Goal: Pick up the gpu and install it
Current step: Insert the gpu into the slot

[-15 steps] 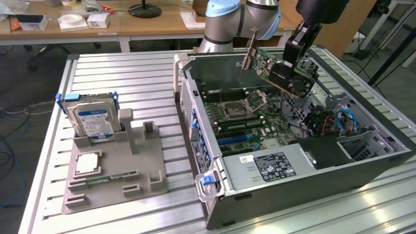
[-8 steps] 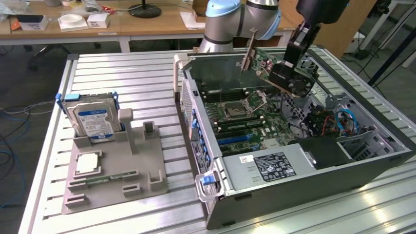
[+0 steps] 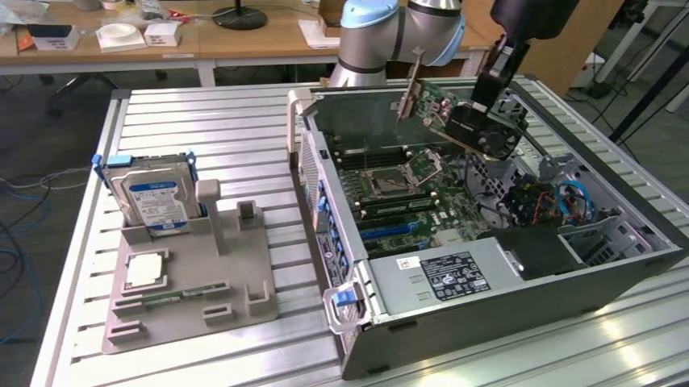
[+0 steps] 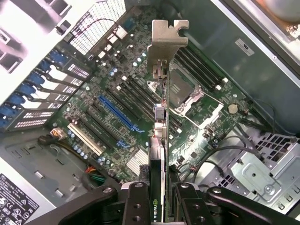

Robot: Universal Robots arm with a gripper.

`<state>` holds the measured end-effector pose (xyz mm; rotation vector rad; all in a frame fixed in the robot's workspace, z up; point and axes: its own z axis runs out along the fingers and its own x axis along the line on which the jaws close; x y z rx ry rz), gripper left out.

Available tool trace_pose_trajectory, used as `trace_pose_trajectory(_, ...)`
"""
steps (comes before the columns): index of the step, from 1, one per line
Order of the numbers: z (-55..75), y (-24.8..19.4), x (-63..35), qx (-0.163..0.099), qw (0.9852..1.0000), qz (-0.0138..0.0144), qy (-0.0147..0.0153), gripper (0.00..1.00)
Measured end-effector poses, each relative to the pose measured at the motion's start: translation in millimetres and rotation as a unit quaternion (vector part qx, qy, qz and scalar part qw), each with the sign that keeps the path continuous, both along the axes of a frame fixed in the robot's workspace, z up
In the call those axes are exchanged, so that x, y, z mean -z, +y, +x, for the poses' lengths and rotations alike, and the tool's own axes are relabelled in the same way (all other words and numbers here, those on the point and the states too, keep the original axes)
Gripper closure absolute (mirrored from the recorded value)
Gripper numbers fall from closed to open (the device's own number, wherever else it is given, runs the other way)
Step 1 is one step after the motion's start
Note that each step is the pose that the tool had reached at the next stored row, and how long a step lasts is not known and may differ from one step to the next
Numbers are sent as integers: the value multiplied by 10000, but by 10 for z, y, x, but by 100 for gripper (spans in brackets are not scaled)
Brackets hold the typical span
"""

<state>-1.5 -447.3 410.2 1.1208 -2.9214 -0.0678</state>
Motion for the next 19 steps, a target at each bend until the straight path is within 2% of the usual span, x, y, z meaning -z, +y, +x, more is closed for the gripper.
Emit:
trace_pose_trajectory(11,5,0,0,-460,9989,0,0,74)
trace_pose_trajectory(19,5,0,1,-963,9954,0,0,74)
